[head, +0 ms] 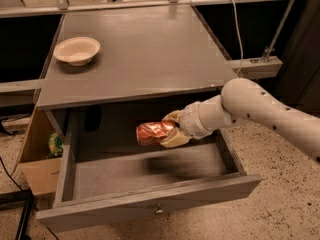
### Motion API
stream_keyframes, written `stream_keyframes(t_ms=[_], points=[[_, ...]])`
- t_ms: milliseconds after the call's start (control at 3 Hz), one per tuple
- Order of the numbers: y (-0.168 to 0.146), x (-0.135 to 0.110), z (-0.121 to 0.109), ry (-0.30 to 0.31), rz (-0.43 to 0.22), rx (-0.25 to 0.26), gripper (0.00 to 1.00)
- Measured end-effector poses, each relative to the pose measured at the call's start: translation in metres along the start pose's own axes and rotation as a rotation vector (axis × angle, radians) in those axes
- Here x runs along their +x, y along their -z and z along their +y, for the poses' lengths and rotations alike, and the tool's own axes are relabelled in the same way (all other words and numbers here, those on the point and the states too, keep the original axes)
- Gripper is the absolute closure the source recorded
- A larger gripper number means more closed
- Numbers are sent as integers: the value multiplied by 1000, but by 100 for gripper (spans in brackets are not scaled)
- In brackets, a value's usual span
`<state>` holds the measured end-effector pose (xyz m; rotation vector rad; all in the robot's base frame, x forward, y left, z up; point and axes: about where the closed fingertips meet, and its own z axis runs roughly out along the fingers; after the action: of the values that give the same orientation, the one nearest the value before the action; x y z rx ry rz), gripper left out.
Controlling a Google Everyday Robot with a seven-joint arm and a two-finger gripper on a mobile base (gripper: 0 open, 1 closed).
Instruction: Place coke can into top drawer
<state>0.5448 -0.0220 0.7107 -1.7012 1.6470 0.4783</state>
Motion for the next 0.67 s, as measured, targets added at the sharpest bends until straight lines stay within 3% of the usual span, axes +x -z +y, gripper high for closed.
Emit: stream_keyframes(t_ms=[667], points=[[-24, 21, 7, 20, -16, -15, 100]])
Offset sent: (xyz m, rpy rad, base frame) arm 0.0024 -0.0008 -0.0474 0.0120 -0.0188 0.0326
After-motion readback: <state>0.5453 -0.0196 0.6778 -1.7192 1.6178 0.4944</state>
